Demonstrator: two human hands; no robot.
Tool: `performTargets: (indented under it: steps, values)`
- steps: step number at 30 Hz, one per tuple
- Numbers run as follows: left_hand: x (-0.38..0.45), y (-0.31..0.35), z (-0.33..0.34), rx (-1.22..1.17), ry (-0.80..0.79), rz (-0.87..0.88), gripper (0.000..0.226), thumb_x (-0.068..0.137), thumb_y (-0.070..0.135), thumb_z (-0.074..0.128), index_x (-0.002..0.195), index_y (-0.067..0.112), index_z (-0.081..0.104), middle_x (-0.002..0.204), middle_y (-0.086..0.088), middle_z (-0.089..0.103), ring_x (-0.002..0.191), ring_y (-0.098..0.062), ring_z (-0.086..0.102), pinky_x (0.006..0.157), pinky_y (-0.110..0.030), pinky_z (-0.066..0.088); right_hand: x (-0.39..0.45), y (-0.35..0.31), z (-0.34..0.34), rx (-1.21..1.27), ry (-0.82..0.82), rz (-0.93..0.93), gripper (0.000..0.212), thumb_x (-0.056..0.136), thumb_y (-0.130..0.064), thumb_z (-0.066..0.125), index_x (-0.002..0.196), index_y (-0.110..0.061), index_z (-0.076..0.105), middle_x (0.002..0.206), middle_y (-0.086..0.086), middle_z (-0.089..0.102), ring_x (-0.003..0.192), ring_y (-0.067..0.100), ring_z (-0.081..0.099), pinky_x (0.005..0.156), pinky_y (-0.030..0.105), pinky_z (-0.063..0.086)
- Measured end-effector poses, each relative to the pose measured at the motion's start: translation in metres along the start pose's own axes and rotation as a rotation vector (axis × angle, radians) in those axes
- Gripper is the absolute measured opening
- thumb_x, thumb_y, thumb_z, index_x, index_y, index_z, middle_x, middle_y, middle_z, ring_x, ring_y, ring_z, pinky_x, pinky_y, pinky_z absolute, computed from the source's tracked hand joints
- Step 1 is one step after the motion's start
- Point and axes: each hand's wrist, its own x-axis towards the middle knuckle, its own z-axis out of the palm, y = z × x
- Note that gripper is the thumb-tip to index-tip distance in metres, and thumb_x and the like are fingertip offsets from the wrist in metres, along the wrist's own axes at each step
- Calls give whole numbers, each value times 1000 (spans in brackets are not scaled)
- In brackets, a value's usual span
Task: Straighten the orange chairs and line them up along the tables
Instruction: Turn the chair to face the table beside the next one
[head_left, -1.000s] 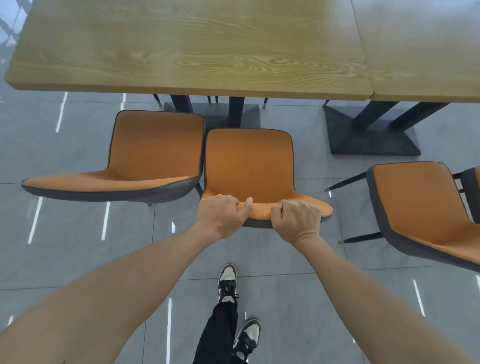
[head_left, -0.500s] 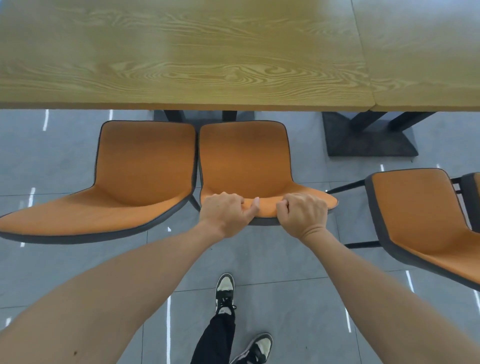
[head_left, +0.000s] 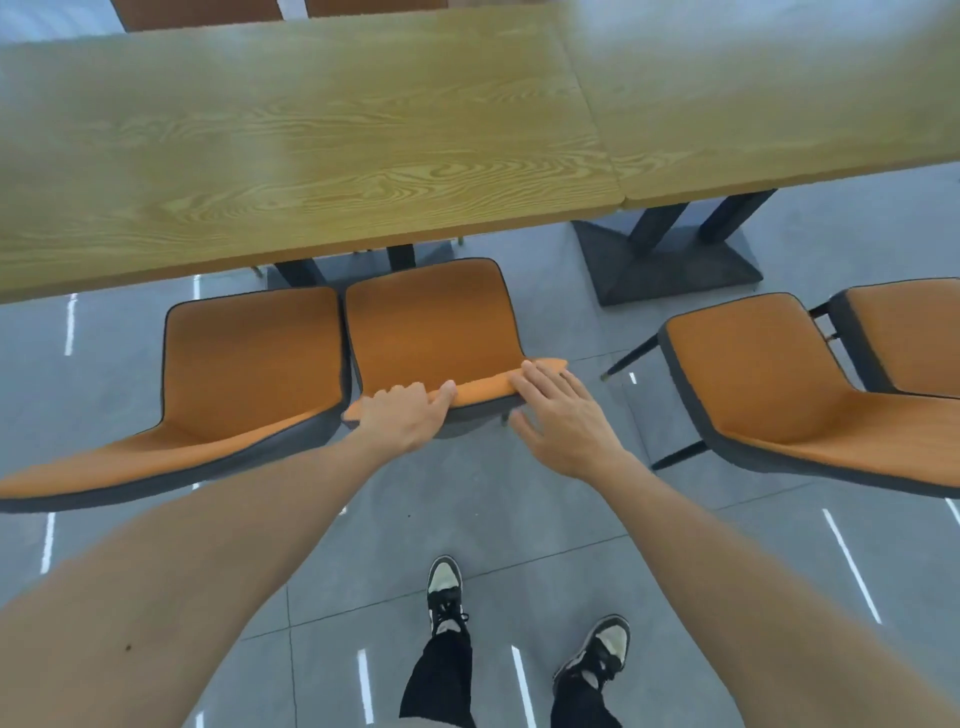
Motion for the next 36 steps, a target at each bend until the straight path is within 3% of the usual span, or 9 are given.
performTargets:
  steps: [3,9,13,18,22,25,36]
  values:
    - [-15,55,2,97,29,-14,84,93,78,9,118,15,59,125,-14,62,117,-40,55,106,-56,35,-33,34,-27,-39,-130,36,57,102,-43,40,154,-22,31,164,4,24,148,23,25,121,47,20]
    - [-46,193,9,148,5,14,98,91,82,14,150,8,37,151,-29,37,138,-50,33,112,-59,24,-108,150,-93,-95,-204,214,56,101,-49,35,150,-20,40,160,8,31,145,26,32,118,47,21]
    - [-60,303,21,70,3,175,81,98,73,24,146,12,46,150,-17,47,140,-39,41,118,-57,24,-165,233,-145,-113,-144,259,54,100,-49,34,145,-20,45,152,7,40,141,28,35,114,51,24]
    - [-91,455,45,42,167,385,71,101,64,31,143,10,50,146,-15,51,137,-34,44,114,-53,32,-236,332,-191,-129,-79,355,57,101,-49,33,150,-21,39,162,11,27,148,32,23,119,58,17]
    - [-103,544,62,26,238,490,71,103,61,30,157,13,32,165,-17,27,154,-35,19,124,-55,17,-274,402,-207,-128,20,452,55,101,-50,36,149,-24,37,163,13,23,150,35,18,119,58,15]
    - [-101,598,76,-11,271,535,70,105,58,30,160,14,24,168,-16,19,156,-35,12,126,-54,13,-291,445,-209,-153,88,482,55,101,-47,39,150,-22,34,162,15,22,150,35,17,119,58,17]
    - [-51,714,170,-101,34,473,72,105,58,28,161,14,20,168,-18,18,156,-35,12,125,-53,15,-292,574,-180,-110,117,472,62,100,-39,47,153,-13,30,162,22,18,148,38,21,118,56,22]
